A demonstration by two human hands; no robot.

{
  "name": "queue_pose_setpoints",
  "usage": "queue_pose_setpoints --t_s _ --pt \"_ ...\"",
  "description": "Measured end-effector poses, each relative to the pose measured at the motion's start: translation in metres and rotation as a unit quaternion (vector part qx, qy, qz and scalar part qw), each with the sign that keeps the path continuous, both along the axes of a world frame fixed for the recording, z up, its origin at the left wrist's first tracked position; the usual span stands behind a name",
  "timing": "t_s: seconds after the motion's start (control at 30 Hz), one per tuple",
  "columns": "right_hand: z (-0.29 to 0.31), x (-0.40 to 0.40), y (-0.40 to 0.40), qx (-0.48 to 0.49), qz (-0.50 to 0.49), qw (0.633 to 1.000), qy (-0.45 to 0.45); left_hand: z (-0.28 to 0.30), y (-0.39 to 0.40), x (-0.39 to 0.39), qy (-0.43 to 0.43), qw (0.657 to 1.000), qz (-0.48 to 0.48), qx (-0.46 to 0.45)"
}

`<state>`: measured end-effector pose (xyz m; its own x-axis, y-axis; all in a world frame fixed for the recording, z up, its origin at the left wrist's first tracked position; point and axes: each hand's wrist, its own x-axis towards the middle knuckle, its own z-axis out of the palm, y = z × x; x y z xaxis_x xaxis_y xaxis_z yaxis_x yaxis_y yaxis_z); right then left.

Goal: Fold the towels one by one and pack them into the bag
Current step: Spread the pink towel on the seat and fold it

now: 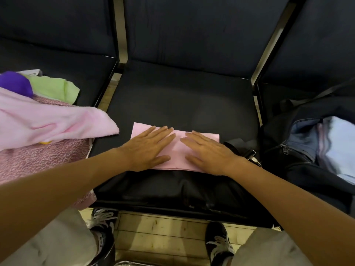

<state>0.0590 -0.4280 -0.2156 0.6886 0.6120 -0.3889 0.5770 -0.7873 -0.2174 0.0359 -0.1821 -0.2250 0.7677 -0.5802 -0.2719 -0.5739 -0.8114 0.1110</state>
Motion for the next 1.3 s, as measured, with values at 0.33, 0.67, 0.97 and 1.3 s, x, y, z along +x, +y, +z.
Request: queue_pose_setpoints --t_s 0.33,0.67,0.97,1.3 --pt "-0.022 -0.002 0.005 -0.059 -0.008 0.998 0.005 -0.027 -0.027 0.006 -0.02 0.999 -0.021 0.019" --pt "-0.032 0.006 -0.013 -0.086 -0.027 0.996 -0.001 -0.027 -0.011 0.016 0.01 0.997 0.006 0.077" --pt "-0.029 0.005 -0.027 -0.148 -0.08 0.985 -0.023 -0.024 0.011 0.016 -0.03 0.989 0.051 0.137" --pt "-0.002 0.021 -0.024 0.028 -0.329 0.944 0.0 0.012 0.014 0.032 0.001 0.948 0.315 -0.039"
